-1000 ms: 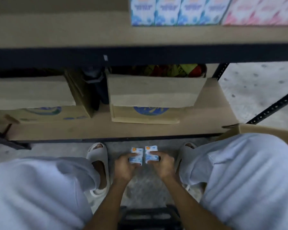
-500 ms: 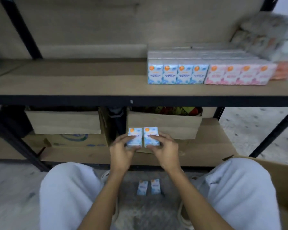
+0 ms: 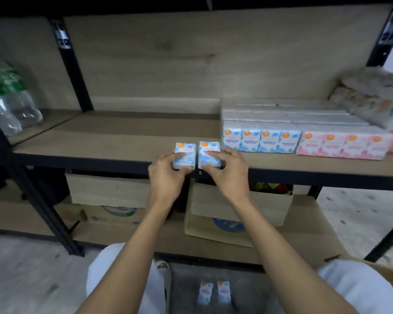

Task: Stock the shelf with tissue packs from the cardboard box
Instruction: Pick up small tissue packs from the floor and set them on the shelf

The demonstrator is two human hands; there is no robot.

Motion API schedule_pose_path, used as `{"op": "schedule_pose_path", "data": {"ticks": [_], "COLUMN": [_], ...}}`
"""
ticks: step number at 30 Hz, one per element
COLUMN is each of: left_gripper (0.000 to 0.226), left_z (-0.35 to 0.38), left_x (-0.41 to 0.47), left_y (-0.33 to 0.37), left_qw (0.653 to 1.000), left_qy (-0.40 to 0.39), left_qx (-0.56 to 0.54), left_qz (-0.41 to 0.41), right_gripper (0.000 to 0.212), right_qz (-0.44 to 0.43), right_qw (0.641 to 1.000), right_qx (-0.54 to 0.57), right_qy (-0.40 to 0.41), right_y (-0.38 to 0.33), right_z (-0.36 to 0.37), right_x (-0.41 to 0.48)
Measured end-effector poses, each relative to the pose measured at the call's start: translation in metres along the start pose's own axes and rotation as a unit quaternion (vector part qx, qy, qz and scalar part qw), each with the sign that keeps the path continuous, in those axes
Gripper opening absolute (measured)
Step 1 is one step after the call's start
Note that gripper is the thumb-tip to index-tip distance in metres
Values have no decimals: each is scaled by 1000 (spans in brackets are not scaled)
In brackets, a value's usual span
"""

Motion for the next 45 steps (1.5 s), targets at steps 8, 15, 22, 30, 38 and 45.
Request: {"op": "schedule_pose_path", "data": {"ticks": [8,15,22,30,38,45], "left_gripper": [43,43,42,43,43,45], "left_z": [0,-2,-2,2,8,11], "left_x": [40,57,81,114,142,157], "left_y": [-5,-12,-20,-30,-41,-44], "left_qw": [995,992,989,986,984,984], "left_qy": [-80,-108,-120,-127,-137,-139], "left_qx": [58,52,68,68,54,74], "left_qz": [-29,-34,-61,-85,-96,-82], "right_gripper": [46,44,43,42,43,42], "right_qz": [26,17,19,42,48,40], "right_qw": [995,990,990,986,981,983], "right_qx": [-43,-80,-86,-117,-147,-134], "right_qy": [-89,-111,-112,-112,-115,-121], "right_y": [6,6,7,10,17,23], "right_z": [15,17,25,42,49,50], "right_x": [39,54,74,105,136,150]}}
Point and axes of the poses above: each hand's wrist, its own x-axis towards the middle knuckle, its own z-axis out of the palm, y = z × x, the point moved 2 cm from there along x, towards the middle knuckle, and after that the axes turned 14 degrees about -y, right-handed, at the moved point
